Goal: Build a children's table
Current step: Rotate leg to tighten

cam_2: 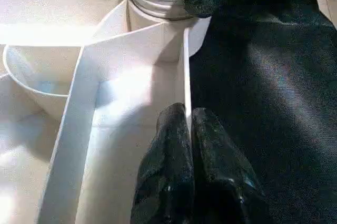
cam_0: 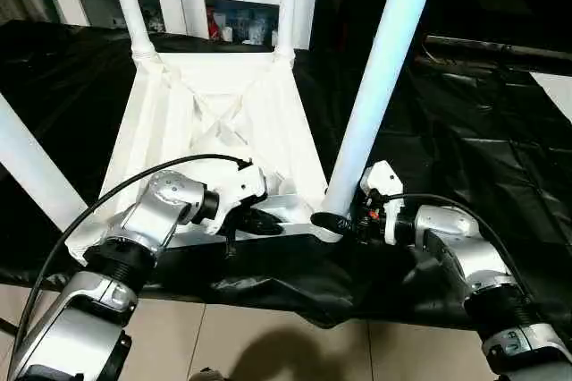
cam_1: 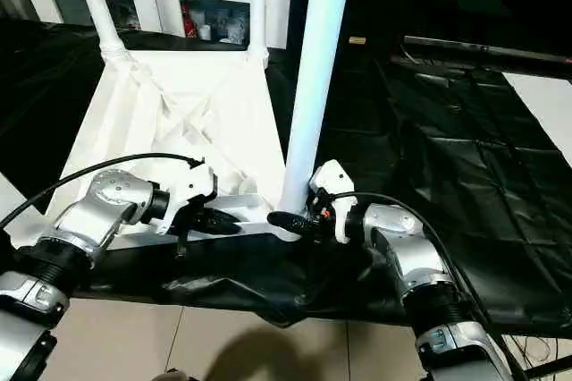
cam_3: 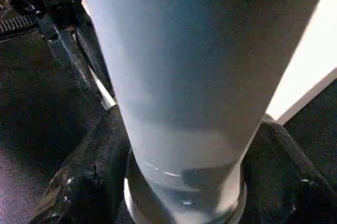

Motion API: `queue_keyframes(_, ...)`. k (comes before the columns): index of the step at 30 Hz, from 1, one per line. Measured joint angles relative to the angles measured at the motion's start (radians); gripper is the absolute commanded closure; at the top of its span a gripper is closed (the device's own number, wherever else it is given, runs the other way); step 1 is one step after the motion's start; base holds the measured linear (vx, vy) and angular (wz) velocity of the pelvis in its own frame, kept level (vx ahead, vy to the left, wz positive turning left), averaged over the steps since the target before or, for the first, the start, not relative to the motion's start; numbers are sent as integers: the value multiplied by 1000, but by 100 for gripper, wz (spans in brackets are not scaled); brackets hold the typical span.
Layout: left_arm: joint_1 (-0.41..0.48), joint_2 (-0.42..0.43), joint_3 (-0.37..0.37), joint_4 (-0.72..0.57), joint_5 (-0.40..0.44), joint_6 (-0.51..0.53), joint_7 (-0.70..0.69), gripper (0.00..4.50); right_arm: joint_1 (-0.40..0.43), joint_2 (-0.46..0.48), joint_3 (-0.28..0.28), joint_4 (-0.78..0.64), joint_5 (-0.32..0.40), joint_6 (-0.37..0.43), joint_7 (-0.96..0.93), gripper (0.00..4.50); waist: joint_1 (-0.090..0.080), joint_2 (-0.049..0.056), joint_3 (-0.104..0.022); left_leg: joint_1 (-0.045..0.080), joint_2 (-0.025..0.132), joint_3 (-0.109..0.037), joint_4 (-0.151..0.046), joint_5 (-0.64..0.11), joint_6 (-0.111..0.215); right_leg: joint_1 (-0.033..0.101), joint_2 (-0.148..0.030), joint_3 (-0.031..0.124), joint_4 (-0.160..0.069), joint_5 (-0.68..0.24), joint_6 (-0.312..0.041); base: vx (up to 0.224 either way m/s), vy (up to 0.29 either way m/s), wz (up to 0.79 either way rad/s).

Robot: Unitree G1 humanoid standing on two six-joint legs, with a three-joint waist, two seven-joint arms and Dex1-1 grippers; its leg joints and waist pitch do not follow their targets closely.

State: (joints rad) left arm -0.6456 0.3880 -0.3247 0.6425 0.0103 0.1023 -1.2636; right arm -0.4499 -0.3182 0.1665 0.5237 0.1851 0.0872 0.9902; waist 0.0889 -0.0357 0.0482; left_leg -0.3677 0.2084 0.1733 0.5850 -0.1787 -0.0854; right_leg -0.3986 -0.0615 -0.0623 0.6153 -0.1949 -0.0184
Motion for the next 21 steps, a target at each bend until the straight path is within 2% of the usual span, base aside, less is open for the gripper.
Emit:
queue_keyframes(3, -2, -6, 10, 12, 3, 12, 18, 450, -3, 30, -9, 26, -2, -5, -47, 186, -3, -1, -1, 1, 0, 0, 0, 0, 0, 1, 0, 0, 0, 0, 0, 0, 0, 0)
queue_keyframes(9, -94, -129, 37, 159, 46, 70, 296, 450, -116, 187, -127, 227, -26, -7, -492, 187, -28, -3, -2, 5, -1, 0, 0, 0, 0, 2, 0, 1, 1, 0, 1, -26, 0, -1)
queue_keyframes(11, -101, -148, 45, 172, 45, 87, 337, 450, -133, 208, -141, 253, -23, -7, -557, 187, -30, -3, -2, 6, -1, -1, 0, 0, 0, 2, 0, 0, 0, 1, 1, 0, 0, 0)
queue_keyframes(14, -144, -214, 58, 233, 48, 122, 450, 450, -205, 259, -186, 350, -19, -16, -735, 188, -33, -3, -2, 5, -1, -1, 0, 0, 0, 2, 0, 0, -1, 1, 1, 0, 0, 0)
queue_keyframes(21, -150, -233, 60, 237, 66, 111, 481, 450, -234, 284, -199, 396, -32, -51, -776, 188, -32, -3, -2, 4, -1, -1, -1, 0, 0, 2, 0, 0, -1, 8, -3, 0, 0, 0)
